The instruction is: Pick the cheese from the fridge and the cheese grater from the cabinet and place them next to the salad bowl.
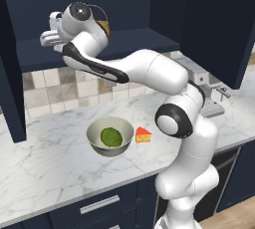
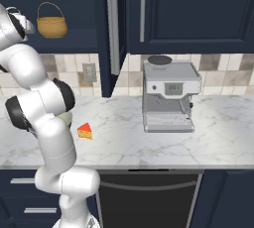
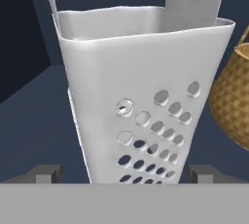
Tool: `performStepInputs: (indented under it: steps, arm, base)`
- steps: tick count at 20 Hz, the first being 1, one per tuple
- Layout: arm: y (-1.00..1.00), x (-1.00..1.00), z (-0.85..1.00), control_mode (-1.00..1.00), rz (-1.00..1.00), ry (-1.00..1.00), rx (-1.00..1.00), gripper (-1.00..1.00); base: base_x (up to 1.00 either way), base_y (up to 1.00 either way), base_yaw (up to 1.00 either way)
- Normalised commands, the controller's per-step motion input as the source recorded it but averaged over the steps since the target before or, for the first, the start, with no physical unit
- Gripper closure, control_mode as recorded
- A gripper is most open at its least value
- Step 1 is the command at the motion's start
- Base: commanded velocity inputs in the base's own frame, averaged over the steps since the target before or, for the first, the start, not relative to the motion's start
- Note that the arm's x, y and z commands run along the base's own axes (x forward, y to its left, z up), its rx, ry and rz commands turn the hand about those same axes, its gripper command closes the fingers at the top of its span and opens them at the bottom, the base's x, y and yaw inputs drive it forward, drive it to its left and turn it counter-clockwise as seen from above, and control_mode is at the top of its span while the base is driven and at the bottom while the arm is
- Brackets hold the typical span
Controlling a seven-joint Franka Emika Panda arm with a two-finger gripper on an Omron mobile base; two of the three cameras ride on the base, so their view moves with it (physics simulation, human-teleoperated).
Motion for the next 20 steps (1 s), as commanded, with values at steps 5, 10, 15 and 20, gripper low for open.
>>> performStepInputs:
  steps: [5,10,15,20]
  arm:
    - [0.0,0.21,-0.07,-1.0,-0.08,0.0,0.0,-1.0]
    - [0.06,0.11,0.0,-1.0,-0.04,0.0,0.0,-1.0]
    - [0.0,0.0,0.0,-1.0,0.0,0.0,0.0,1.0]
    - [0.0,0.0,0.0,-1.0,0.0,0.0,0.0,1.0]
  base:
    - [0.0,0.0,0.0]
    - [0.0,0.0,0.0]
    - [0.0,0.0,0.0]
    - [0.0,0.0,0.0]
